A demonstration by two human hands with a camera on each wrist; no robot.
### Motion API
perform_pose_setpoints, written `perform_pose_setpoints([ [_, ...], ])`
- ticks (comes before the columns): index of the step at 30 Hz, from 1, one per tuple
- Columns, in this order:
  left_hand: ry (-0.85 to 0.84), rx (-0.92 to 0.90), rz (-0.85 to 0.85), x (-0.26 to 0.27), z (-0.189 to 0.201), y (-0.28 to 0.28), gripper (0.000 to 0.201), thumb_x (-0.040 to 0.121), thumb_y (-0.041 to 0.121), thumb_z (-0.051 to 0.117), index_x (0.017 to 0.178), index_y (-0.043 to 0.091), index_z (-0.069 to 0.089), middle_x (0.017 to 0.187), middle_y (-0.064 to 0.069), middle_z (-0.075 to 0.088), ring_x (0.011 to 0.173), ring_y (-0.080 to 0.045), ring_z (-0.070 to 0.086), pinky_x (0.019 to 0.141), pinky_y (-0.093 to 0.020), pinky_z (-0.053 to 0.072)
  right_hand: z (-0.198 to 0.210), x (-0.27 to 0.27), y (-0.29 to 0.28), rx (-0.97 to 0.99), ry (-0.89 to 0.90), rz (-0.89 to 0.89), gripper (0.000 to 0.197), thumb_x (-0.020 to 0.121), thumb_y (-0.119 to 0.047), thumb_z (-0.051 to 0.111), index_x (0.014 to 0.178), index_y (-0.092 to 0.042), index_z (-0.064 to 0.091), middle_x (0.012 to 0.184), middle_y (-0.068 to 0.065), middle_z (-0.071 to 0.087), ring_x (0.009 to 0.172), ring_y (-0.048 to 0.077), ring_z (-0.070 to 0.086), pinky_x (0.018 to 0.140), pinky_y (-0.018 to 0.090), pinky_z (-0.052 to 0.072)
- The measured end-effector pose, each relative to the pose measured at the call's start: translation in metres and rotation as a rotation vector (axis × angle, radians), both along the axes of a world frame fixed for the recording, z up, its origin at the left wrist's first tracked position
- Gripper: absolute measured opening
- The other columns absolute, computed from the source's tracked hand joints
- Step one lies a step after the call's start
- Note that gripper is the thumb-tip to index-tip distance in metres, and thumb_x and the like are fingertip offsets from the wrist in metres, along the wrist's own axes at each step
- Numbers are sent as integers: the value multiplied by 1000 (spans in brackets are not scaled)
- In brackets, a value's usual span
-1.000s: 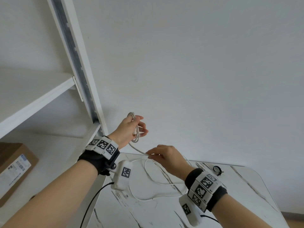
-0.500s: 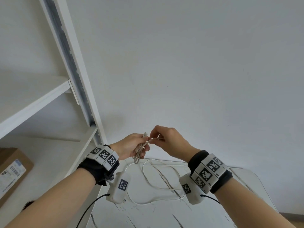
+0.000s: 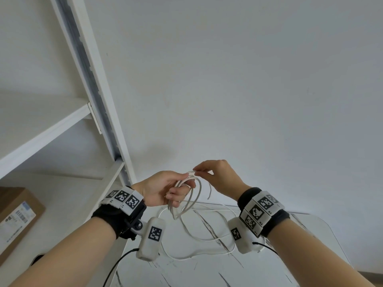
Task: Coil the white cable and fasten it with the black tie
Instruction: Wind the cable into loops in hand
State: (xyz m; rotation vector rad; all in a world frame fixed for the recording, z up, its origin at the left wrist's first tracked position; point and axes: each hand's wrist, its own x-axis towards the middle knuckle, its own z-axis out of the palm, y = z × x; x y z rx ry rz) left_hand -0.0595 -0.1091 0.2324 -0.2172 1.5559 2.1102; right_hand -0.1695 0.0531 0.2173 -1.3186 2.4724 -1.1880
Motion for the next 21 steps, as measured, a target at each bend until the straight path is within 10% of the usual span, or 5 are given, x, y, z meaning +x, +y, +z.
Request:
perform_pose_setpoints([
  [9,148,212,149,1,30,12,25,90,19,46,96,5,66,73,-4,67,60,-18,64,62,-34,57,-41,1,-4,-60,-238,-145,15,85,-9,60,75,-11,71,44,-13,54,45,1,44,53,12,33],
  [15,273,412,378,-9,35,13,22,93,17,41,99,4,58,90,-9,74,81,-22,72,78,-39,59,-63,19,-10,-86,-457,-121,14,86,-6,60,96,-2,70,78,8,71,66,1,64,71,9,50],
  [21,320,456,630,-21,26,2,19,99,16,42,95,5,56,99,-12,74,94,-26,72,82,-43,58,-84,32,-7,102,-480,-37,20,87,-7,56,105,-6,66,78,0,68,77,13,64,81,21,51],
])
